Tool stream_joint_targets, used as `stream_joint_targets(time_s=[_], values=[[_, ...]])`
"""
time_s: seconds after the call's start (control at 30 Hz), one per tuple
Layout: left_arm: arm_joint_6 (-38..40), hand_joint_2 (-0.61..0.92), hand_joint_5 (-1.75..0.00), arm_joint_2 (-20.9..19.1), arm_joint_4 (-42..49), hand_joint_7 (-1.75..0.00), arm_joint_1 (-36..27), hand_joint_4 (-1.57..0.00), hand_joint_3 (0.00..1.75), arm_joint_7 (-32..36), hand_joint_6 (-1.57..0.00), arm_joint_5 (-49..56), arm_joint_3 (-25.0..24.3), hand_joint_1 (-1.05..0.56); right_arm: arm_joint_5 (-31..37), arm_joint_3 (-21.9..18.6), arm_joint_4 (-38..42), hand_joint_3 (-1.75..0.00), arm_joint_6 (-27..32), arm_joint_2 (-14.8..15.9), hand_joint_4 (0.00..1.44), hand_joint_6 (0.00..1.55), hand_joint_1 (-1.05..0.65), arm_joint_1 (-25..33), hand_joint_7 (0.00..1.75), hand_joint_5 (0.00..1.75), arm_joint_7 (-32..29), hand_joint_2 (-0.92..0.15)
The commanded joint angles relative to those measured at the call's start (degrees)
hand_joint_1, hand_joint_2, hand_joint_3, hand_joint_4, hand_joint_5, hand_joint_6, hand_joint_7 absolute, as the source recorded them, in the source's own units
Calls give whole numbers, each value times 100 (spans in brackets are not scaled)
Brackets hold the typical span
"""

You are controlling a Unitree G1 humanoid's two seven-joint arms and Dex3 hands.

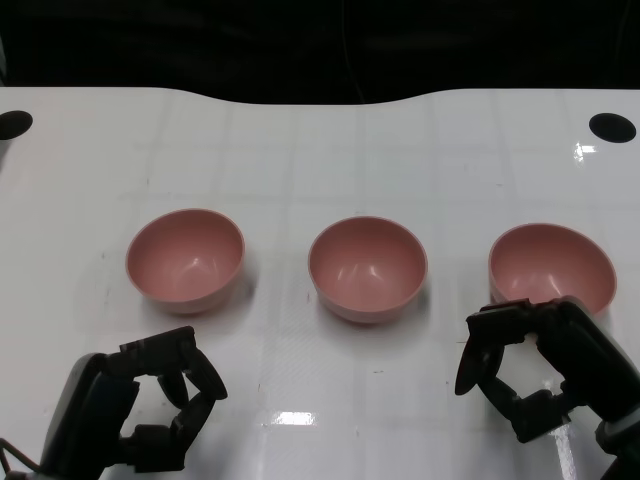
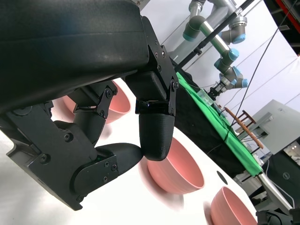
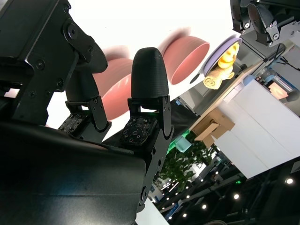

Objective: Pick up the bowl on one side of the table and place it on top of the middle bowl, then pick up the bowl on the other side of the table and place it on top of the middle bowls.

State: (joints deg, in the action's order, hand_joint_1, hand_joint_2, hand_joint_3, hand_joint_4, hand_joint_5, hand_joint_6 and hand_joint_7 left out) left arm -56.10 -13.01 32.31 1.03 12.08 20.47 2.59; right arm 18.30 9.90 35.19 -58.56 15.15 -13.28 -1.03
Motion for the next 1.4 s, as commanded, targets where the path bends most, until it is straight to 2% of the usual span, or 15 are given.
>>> stream_joint_targets(time_s=[0.03, 0.43, 0.53, 0.6, 0.7, 0.73, 0.8, 0.83, 0.9, 0.93, 1.0, 1.07, 1.17, 1.27, 1.4], values=[[-7, 39, -160, -33, 17, -125, 13, -84, 118, 41, -87, 18, -14, -31, -38, -55, 55, -149, -33, 42, 104, 106, 25, -24, 109, 136, 1, -6], [-32, 40, -161, -19, 48, -128, 19, -82, 117, -3, -83, -89, -31, -30, -29, -41, 32, -151, -26, 12, 105, 106, 27, -7, 110, 136, 16, -5], [-94, 38, -157, 10, 90, -115, 36, -77, 116, 58, -82, -108, -57, -30, -2, -36, -18, -152, 16, 3, 105, 107, 28, 7, 110, 137, 9, -5], [-49, 40, -147, 8, 66, -104, 33, -73, 111, 201, -80, 50, -100, -29, 30, -39, -25, -153, 19, -3, 104, 106, 28, 8, 110, 137, -15, -5], [160, 56, -133, -51, -44, -79, 2, -66, 79, 325, -77, 297, -125, -29, 24, -38, -40, -153, 19, -17, 104, 106, 28, 6, 110, 136, -8, -5], [275, 61, -129, -58, -117, -72, -18, -64, 69, 343, -76, 356, -129, -29, 3, -34, -49, -153, 34, -23, 104, 106, 27, 7, 110, 137, 12, -5], [518, 72, -106, -53, -279, -55, -65, -60, 47, 332, -73, 411, -131, -29, -24, -28, -55, -152, 56, -33, 104, 106, 26, 5, 110, 138, 39, -6], [654, 76, -101, -64, -418, -51, -86, -60, 41, 334, -73, 487, -131, -28, -25, -27, -62, -152, 63, -35, 104, 106, 26, 8, 110, 139, 43, -6], [939, 87, -104, -104, -716, -29, -130, -55, 20, 368, -73, 700, -127, -30, 21, -34, -79, -152, 60, -32, 103, 106, 26, 15, 111, 140, 17, -6], [1068, 90, -105, -121, -845, -22, -153, -53, 17, 387, -71, 793, -122, -34, 48, -38, -89, -152, 57, -30, 103, 105, 26, 18, 111, 140, 0, -6], [1532, 92, -100, -125, -1280, -14, -240, -48, 15, 393, -68, 1044, -127, -41, 14, -28, -150, -153, 98, -40, 102, 105, 25, 52, 111, 139, 34, -6], [2048, 92, -86, -111, -1758, -6, -343, -40, 16, 356, -60, 1284, -117, -50, -50, -15, -216, -153, 149, -48, 102, 105, 24, 87, 111, 140, 88, -6], [2785, 92, -76, -86, -2410, -1, -477, -29, 17, 276, -50, 1641, -58, -57, -77, -21, -302, -153, 214, -52, 102, 105, 24, 124, 112, 140, 127, -6], [3477, 92, -68, -82, -2911, 0, -529, -19, 15, 223, -40, 2074, 61, -57, -120, -21, -315, -153, 229, -62, 101, 104, 23, 136, 112, 141, 170, -7], [4333, 92, -62, -138, -3350, 0, -416, -14, 9, 117, -31, 2720, 261, -53, -139, -34, -346, -152, 245, -61, 100, 103, 22, 151, 113, 141, 208, -8]])
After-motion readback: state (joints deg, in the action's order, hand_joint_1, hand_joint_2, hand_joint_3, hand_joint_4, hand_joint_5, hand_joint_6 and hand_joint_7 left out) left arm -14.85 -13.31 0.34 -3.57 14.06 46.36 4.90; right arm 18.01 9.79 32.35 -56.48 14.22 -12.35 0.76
